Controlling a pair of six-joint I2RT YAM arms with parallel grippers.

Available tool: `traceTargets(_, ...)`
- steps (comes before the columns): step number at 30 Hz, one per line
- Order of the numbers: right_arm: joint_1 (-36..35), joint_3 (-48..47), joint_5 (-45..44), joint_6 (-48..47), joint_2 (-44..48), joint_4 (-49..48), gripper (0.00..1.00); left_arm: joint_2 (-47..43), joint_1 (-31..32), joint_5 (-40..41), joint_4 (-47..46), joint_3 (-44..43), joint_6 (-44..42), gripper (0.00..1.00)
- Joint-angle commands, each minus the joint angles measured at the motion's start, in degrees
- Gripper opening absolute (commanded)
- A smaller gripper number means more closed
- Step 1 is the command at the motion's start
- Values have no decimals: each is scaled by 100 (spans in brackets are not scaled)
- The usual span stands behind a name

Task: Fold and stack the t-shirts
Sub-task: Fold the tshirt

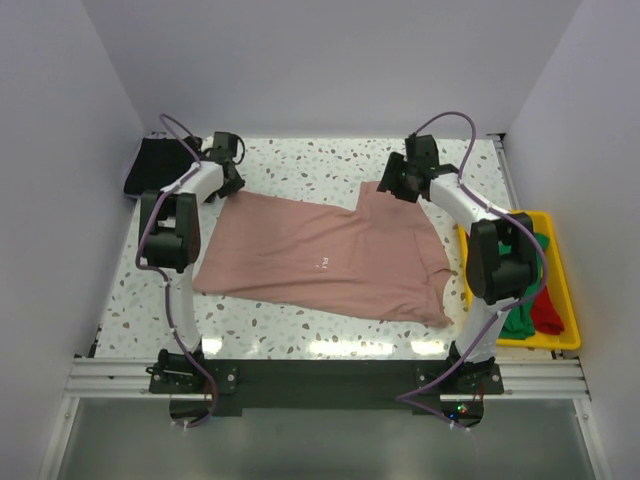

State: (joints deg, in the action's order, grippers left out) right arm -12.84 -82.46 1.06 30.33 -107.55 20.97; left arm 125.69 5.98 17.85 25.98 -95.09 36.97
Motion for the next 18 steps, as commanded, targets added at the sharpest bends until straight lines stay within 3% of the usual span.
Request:
traceTargets(1,27,-104,61,-106,-21,-181,59,61,-26,140,-14,-387,135,37)
traceTargets(18,54,-166,87,-123,-12,-111,59,272,9,175,136,-572,135,35)
